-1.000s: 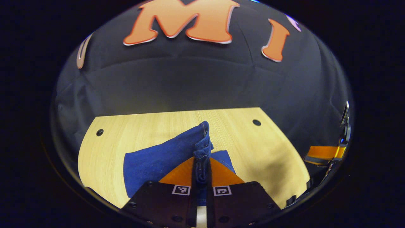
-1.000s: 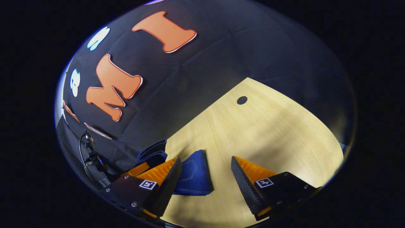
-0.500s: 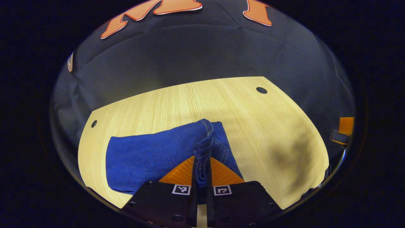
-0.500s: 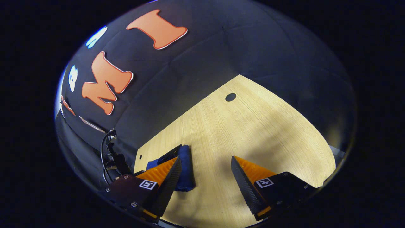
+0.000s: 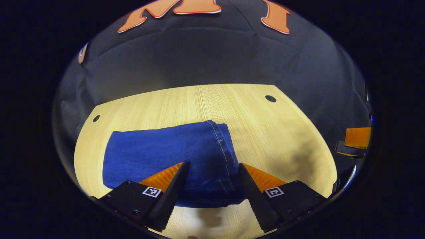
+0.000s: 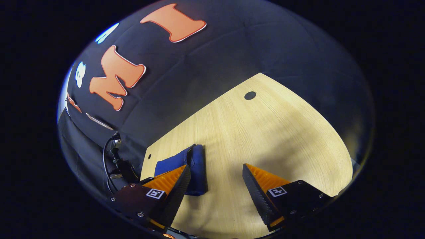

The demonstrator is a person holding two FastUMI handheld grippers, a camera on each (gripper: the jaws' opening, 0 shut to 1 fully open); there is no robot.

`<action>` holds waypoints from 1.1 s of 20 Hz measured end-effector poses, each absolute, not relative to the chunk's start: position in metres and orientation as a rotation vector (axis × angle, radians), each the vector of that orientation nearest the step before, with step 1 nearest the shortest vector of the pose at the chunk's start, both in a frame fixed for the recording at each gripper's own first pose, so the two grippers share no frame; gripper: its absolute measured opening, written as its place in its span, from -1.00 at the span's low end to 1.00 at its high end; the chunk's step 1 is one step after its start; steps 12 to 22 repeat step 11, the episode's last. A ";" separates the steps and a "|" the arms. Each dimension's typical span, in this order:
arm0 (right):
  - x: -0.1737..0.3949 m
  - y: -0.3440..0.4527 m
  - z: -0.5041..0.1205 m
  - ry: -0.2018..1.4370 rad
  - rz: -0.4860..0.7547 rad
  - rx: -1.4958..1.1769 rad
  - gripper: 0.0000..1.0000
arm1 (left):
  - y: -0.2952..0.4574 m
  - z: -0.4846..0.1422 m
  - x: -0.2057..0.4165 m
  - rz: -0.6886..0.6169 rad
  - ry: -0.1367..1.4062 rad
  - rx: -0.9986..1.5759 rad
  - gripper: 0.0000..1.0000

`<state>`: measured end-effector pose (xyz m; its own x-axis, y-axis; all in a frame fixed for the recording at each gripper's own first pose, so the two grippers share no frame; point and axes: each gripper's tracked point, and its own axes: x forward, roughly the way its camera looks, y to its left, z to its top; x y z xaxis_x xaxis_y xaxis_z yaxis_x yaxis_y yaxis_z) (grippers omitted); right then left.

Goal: Grasp the waist and the cuffs of the jeans and fold them to make the two legs overlap; first hold the waist and fold one-third of the jeans toward the cuffs, then hold the cuffs and fold the remaining one-third in the same direction to finish folding.

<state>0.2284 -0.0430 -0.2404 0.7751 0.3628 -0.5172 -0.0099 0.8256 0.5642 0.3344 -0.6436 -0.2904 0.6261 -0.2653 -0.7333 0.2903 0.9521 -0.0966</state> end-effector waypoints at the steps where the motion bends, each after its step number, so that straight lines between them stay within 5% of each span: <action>1: 0.228 -0.038 -0.235 0.654 0.214 0.581 0.95 | -0.634 -0.277 0.336 -0.319 0.807 0.033 0.93; 11: 0.225 0.014 -0.135 0.436 0.204 0.454 0.94 | -0.493 -0.080 0.333 -0.191 0.440 0.004 0.92; 22: 0.225 0.014 -0.135 0.436 0.204 0.454 0.94 | -0.493 -0.080 0.333 -0.191 0.440 0.004 0.92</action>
